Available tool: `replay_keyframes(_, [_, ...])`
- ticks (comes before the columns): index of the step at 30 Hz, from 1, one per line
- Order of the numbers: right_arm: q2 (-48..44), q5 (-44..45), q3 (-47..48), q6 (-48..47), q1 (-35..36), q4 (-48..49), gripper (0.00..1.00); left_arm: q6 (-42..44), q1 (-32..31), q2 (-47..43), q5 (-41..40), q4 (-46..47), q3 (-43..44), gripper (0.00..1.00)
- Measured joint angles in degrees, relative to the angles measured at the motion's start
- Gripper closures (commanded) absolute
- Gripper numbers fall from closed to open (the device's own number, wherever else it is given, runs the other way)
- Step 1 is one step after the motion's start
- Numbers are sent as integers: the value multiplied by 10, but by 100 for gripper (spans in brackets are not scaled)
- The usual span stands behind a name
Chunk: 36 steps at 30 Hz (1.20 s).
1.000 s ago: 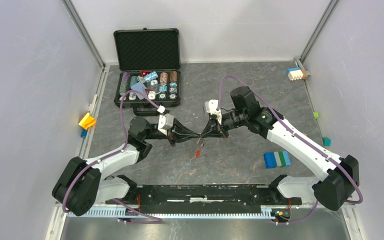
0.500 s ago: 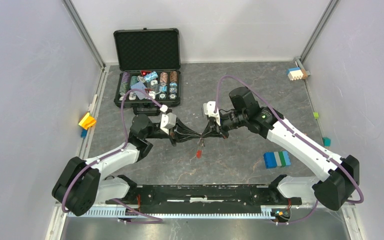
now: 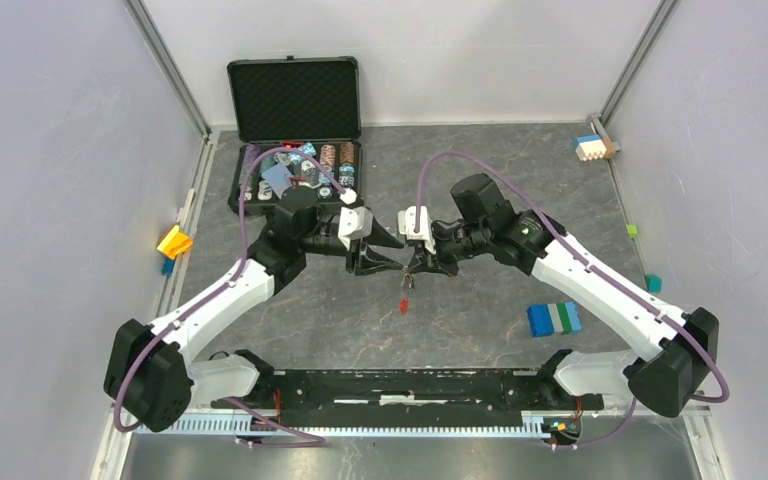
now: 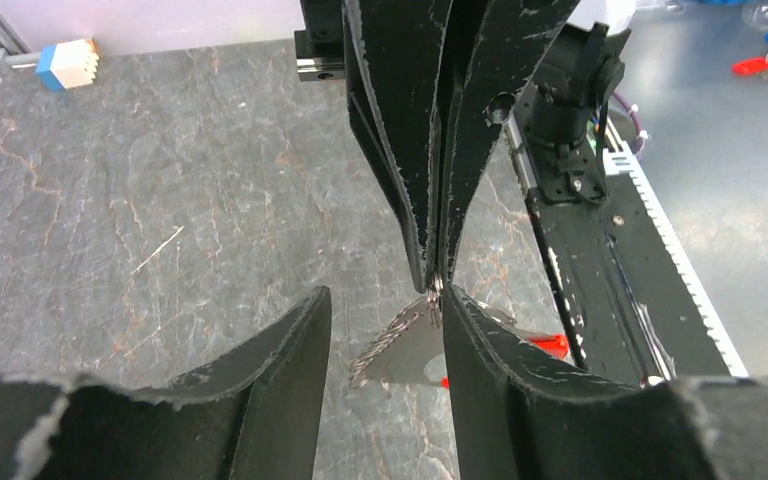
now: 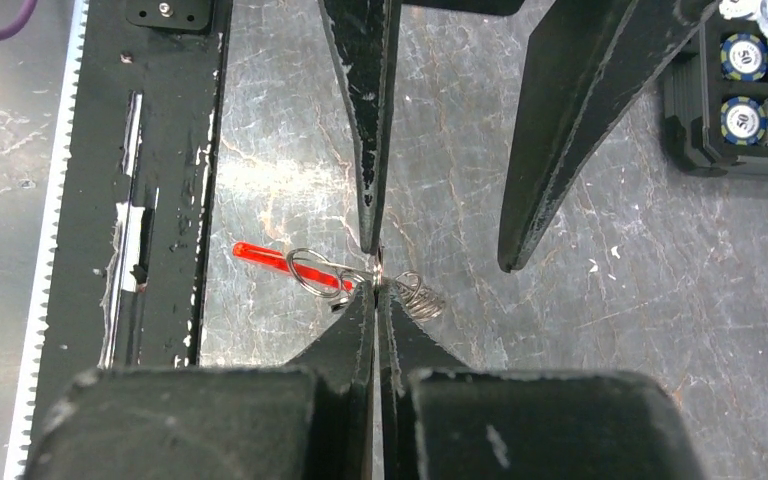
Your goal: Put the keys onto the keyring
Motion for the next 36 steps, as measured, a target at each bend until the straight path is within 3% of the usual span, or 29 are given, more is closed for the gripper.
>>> replay_keyframes(5, [14,17,10,0,3,-17,100,58,0,0,-5,-101,32,53])
replay_keyframes(10, [25,28,21,3,5,-26,100,75,-7,0,-10,-143,32,57])
replay_keyframes(17, [29,36,31,9,12,-28,100,65,-14,7,-10,-117,32,64])
replay_keyframes(29, [37,50,33,14,13,-28,100,32,-19,19,-10,-78,23,98])
replay_keyframes(36, [38,59,33,19,13,-29,100,31,-19,19,-9,-71,16,98])
